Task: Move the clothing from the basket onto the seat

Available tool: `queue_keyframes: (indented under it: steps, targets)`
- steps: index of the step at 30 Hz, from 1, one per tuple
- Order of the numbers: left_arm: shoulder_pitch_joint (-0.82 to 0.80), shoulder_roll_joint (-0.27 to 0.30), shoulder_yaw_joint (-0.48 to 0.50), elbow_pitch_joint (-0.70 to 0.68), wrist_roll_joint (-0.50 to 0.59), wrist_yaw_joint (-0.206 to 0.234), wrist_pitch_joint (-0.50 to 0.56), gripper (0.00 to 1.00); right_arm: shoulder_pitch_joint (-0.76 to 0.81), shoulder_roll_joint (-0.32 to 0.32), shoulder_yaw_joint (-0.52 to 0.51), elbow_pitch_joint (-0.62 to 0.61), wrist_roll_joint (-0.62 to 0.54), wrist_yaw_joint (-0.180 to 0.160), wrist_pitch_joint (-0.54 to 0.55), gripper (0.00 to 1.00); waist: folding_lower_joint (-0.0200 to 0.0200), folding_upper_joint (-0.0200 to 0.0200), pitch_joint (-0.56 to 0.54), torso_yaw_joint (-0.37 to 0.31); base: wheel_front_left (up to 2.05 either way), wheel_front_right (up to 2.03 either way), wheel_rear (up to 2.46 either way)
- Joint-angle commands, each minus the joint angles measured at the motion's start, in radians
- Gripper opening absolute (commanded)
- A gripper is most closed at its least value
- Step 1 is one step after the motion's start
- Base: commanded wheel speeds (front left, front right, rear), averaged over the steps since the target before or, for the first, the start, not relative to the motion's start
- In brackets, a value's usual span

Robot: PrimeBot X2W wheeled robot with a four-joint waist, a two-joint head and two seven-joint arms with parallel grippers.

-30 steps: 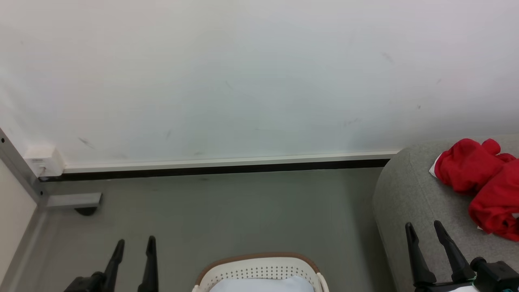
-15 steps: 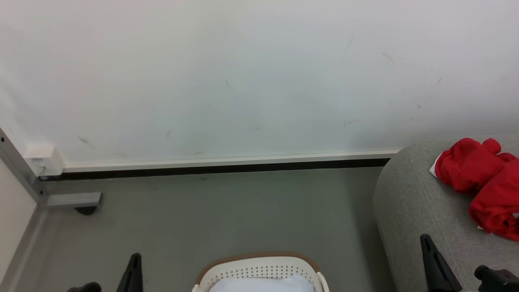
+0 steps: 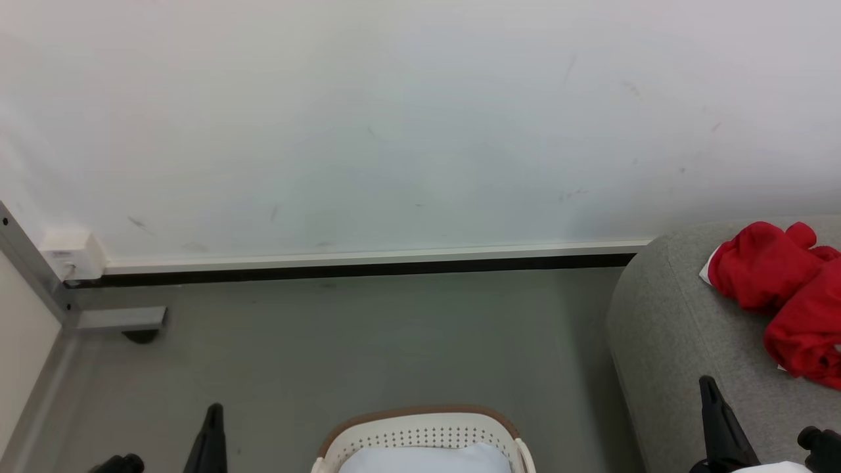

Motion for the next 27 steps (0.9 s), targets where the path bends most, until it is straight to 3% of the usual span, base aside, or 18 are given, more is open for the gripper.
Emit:
queue_keyframes:
  steps: [1,27]
  targets:
    - [-0.028,0.006,0.006,-0.020,-0.036,-0.006,0.007,0.00,-0.028,-0.003,-0.012,-0.017,0.030,0.000,0.007,0.00,0.0000,0.0000,0.001,0.000,0.00,0.00,0.00]
    - [-0.060,0.008,0.025,-0.026,-0.382,-0.013,0.100,0.00,-0.047,0.015,-0.080,-0.023,0.330,-0.001,0.100,0.00,0.0000,0.0000,0.015,0.009,0.00,0.00,0.00]
